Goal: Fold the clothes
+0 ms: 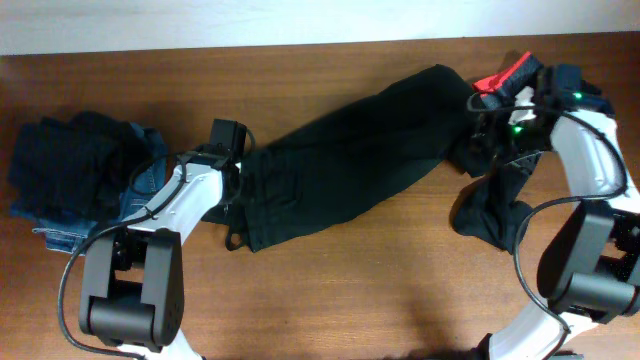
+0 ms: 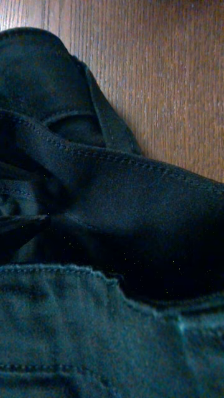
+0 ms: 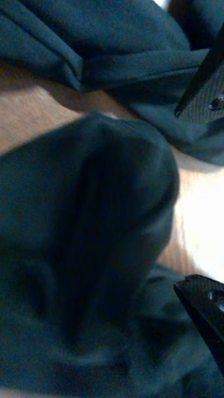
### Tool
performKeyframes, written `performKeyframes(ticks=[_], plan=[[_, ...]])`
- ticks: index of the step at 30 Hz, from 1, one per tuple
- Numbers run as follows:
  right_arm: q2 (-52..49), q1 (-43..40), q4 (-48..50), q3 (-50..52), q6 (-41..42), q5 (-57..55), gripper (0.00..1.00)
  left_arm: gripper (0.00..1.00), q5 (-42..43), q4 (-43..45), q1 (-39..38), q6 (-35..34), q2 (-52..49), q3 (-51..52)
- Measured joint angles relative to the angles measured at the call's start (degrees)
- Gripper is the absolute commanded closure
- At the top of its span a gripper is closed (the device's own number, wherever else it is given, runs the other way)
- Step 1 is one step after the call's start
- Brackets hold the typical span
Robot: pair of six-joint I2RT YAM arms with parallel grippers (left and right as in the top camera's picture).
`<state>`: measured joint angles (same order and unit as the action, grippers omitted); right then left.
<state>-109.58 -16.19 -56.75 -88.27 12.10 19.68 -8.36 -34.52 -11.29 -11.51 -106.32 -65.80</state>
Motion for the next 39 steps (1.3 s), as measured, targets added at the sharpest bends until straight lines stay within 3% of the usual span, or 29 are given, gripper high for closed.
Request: performKeyframes(ticks=[3,7,13,17,23,31,34,39], plan=[[0.0,-2.4,2.9,0.0,-2.1,1.7,0.18,0.81,0.0,0.0,0.0,0.0,0.0,0.0],[0.0,-3.7,4.5,0.0,-16.0,1.9,0.15,0.81,0.0,0.1,0.0,0.0,0.0,0.0],[0.0,-0.6,6.6,0.0,-32.6,0.6,0.13,0.8,0.0,0.2,0.0,0.0,0.0,0.0],[0.0,3.1,6.4,0.0,-37.9,-2.1,0.13,0.8,0.0,0.6,0.0,0.0,0.0,0.0],[0.0,6.6,6.2,0.3,-40.7,-8.1,0.13,0.77,0.0,1.0,0.0,0.0,0.0,0.0],[0.0,7.3,16.4,9.0,-38.0,-21.5,0.13,0.73,0.0,1.2,0.0,0.2,0.0,0.0],[0.0,7.4,19.0,11.7,-37.5,-23.1,0.23,0.71,0.0,1.1,0.0,0.2,0.0,0.0],[0.0,7.7,19.5,12.4,-35.8,-23.3,0.24,0.69,0.0,1.1,0.0,0.2,0.0,0.0]])
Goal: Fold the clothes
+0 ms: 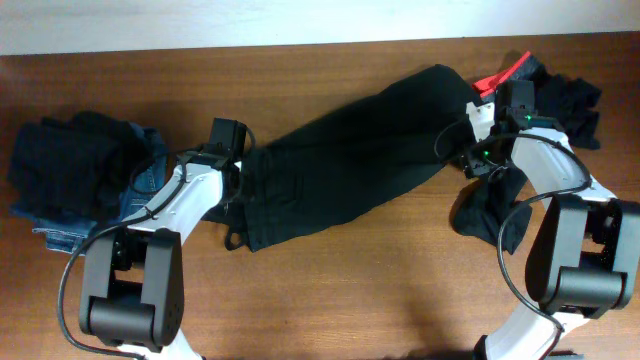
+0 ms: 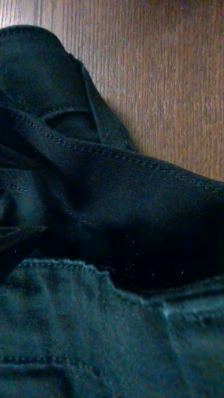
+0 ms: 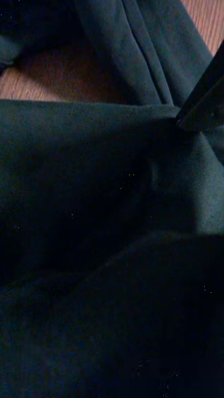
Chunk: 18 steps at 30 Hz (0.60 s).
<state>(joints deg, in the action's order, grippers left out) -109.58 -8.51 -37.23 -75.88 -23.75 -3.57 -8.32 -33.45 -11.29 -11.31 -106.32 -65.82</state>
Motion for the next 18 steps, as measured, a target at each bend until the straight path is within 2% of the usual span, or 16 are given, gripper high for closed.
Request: performKeyframes(ticks=[7,8,9,11,13,18], plan=[[0.0,0.0,-3.2,0.0,1.0,0.2,0.27,0.69,0.0,-0.2,0.0,0.0,0.0,0.0],[0.0,0.1,-3.7,0.0,1.0,0.2,0.37,0.69,0.0,-0.2,0.0,0.0,0.0,0.0],[0.0,0.2,-3.9,0.0,1.1,0.2,0.54,0.69,0.0,-0.2,0.0,0.0,0.0,0.0],[0.0,0.4,-3.8,0.0,1.1,0.2,0.8,0.67,0.0,-0.2,0.0,0.0,0.0,0.0],[0.0,0.7,-3.7,0.0,1.3,0.1,0.96,0.65,0.0,-0.2,0.0,0.0,0.0,0.0],[0.0,0.9,-7.5,-0.6,4.0,0.2,0.96,0.64,0.0,-0.3,0.0,0.0,0.0,0.0]])
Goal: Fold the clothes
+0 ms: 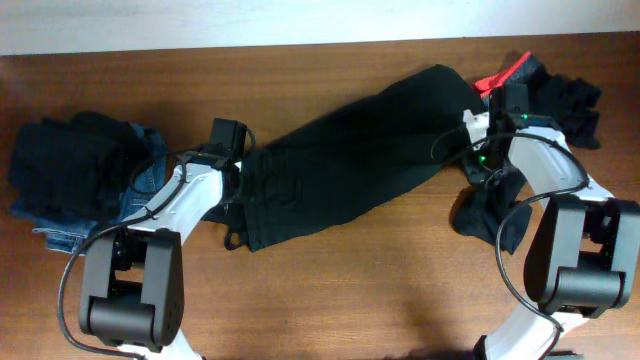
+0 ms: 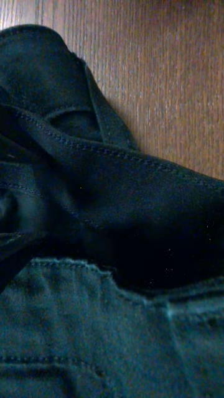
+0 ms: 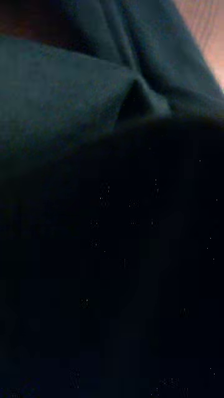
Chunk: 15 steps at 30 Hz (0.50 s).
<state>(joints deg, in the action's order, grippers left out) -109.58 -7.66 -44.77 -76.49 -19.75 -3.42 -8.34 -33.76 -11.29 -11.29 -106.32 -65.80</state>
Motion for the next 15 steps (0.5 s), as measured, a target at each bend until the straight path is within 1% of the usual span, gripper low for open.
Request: performKeyframes(ticks=[3,6,11,15], plan=[[0.1,0.0,-7.6,-3.3,4.4,0.0,0.96,0.64,0.0,-0.3,0.0,0.0,0.0,0.0],[0.4,0.0,-15.8,-9.6,7.4,0.0,0.96,0.64,0.0,-0.5,0.0,0.0,0.0,0.0],[2.4,0.0,-30.2,-25.8,8.8,0.0,0.96,0.63,0.0,-0.7,0.0,0.0,0.0,-0.1],[4.8,0.0,-35.4,-34.3,8.2,0.0,0.96,0.63,0.0,-0.9,0.0,0.0,0.0,-0.1]])
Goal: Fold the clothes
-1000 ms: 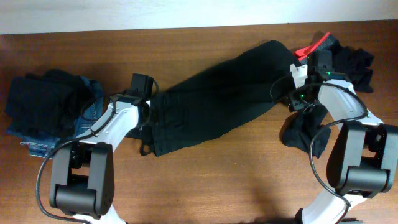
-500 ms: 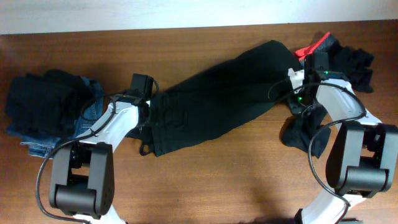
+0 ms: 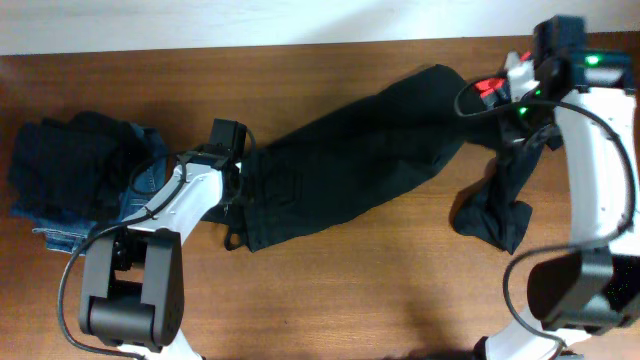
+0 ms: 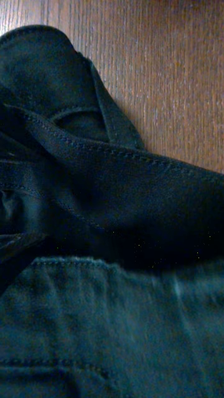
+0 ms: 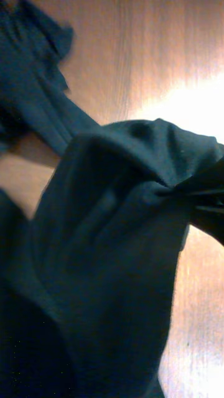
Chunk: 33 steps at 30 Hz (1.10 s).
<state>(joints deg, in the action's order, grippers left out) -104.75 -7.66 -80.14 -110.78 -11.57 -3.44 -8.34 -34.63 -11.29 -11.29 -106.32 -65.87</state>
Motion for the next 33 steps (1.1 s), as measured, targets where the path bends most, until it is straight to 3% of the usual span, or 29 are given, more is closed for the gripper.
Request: performKeyframes(ticks=[9,24,28,32,33], plan=[[-1.1,0.2,10.1,-2.1,-3.3,-1.6,0.96,0.64,0.0,-1.8,0.0,0.0,0.0,0.0],[-11.8,0.3,14.4,-2.1,-6.8,-3.7,0.96,0.65,0.0,-3.5,0.0,0.0,0.0,0.0],[-12.9,0.3,20.2,-2.0,-7.1,-3.8,0.96,0.78,-0.1,-3.4,0.0,0.2,0.0,-0.1],[-15.3,0.3,23.4,-2.0,-6.5,-3.8,0.96,0.77,0.0,-3.8,0.1,-0.3,0.0,-0.2],[-15.9,0.3,23.9,-2.0,-6.4,-3.8,0.96,0.73,0.0,-3.9,0.2,-0.5,0.0,-0.5]])
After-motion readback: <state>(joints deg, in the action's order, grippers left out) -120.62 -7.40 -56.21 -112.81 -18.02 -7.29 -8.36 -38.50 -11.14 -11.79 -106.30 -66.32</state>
